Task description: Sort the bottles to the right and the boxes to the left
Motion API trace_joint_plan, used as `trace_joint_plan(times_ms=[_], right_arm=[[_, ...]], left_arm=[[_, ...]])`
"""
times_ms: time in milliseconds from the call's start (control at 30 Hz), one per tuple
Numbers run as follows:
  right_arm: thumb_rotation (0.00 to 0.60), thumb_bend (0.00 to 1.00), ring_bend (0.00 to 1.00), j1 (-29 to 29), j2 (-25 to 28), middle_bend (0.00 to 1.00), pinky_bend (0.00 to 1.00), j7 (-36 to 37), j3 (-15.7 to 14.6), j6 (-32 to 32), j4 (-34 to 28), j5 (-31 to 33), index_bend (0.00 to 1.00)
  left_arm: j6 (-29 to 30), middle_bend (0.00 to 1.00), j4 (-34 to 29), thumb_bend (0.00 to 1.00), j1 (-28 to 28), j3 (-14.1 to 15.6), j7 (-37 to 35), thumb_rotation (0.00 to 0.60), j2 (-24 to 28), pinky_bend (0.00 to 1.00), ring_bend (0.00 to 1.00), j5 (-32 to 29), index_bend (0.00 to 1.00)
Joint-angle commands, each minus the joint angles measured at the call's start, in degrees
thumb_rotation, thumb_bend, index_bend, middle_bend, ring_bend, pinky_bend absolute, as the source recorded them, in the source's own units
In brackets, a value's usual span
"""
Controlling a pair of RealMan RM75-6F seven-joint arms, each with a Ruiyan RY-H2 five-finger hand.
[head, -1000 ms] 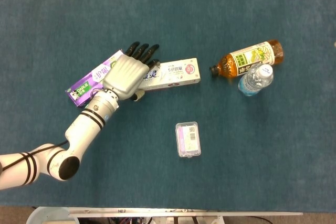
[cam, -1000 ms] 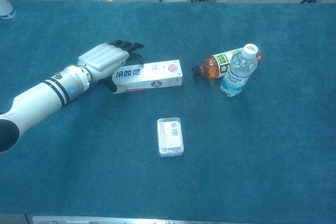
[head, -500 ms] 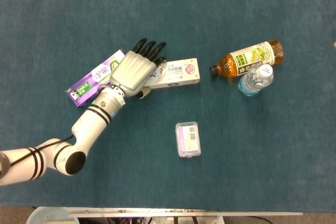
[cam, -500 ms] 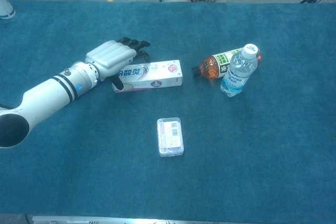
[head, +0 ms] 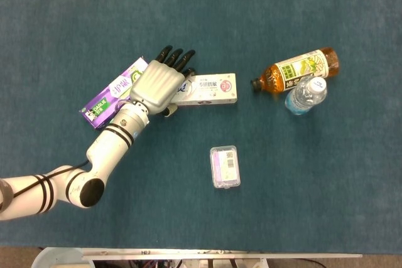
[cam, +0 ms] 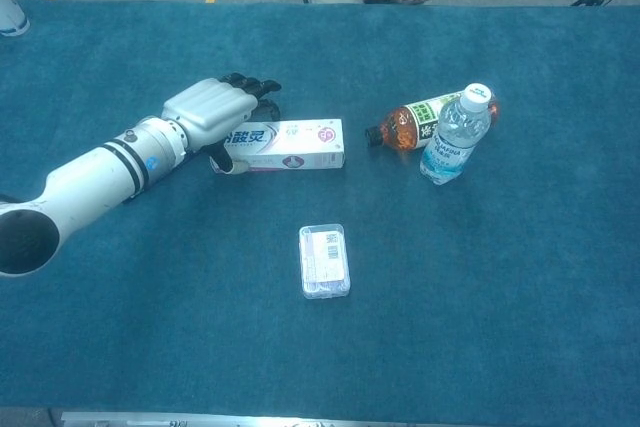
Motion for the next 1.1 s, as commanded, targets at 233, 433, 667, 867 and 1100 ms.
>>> trace_joint_plan(times_ms=[233, 433, 667, 867, 1100], right_arm=[[0.600, 0.03, 0.19, -0.2, 0.1, 0.30, 0.41, 0.5, 0.0, 0.4, -0.1, -0.5, 0.10], [0.600, 0.03, 0.19, -0.2, 0.0, 0.30, 0.41, 0.6, -0.1, 0.5, -0.4, -0.8, 0.10], [0.600, 0.03, 0.19, -0.2, -0.1, 0.30, 0.41, 0.5, 0.0, 0.7, -0.5, -0.9, 0.10], [0.600, 0.03, 0.19, -0.1, -0.3, 0.30, 0.41, 0.1, -0.1, 0.6, -0.8, -1.1, 0.10], [0.600, 0.03, 0.19, 0.1, -0.6, 0.30, 0.41, -0.3, -0.1, 0.6, -1.2, -1.4, 0.10]], left_arm=[[1.3, 0.00, -0.2, 0.24, 0.8, 0.9, -1.1, 0.600, 0.2, 0.00, 0.00, 1.3, 0.45], [1.6, 0.00, -0.3, 0.24, 1.5, 1.4, -2.0, 0.600, 0.8, 0.00, 0.00, 1.7, 0.49], [2.2, 0.01, -1.0, 0.27, 2.2, 1.9, -2.1, 0.600, 2.3, 0.00, 0.00, 1.9, 0.52], [2.8, 0.02, -2.4, 0.29, 3.3, 2.6, -2.5, 0.600, 4.3, 0.00, 0.00, 2.2, 0.55], [3.8, 0.03, -4.0, 0.29, 4.9, 4.1, -3.3, 0.600, 7.2, 0.00, 0.00, 3.5, 0.55]])
